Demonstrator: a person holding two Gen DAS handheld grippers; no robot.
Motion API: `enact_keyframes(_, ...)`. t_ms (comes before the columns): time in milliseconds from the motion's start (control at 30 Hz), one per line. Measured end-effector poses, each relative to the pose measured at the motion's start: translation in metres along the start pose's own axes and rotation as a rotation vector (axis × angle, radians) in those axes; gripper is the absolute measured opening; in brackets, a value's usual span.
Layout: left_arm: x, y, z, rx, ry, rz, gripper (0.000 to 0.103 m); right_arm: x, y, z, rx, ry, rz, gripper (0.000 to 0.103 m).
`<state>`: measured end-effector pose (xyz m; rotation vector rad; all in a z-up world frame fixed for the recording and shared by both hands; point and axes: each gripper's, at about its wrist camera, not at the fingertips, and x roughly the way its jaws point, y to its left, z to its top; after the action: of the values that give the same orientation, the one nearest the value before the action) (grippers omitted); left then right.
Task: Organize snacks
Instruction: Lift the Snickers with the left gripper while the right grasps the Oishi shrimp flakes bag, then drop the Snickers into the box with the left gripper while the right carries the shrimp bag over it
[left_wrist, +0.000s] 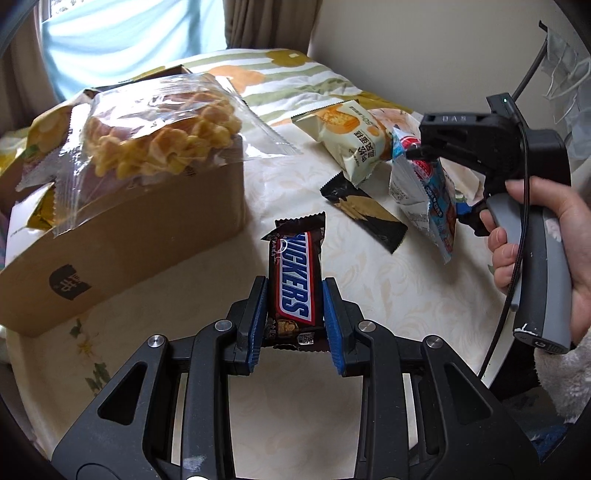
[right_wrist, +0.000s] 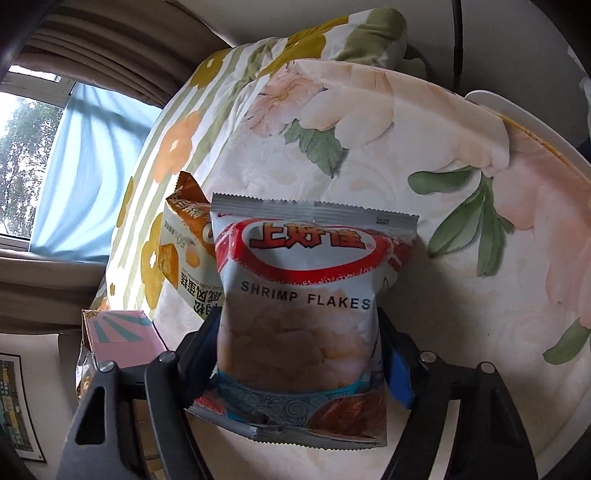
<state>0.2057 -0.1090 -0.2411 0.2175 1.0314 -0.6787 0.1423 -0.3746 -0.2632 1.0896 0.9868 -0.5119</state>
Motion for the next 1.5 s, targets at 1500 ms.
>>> enact_keyframes(1500, -0.121, 0.224, 0.057, -0.430, -0.148, 0.338, 0.027, -0.047, 0.293, -0.154, -0.982, 0.049, 0.380, 0.057)
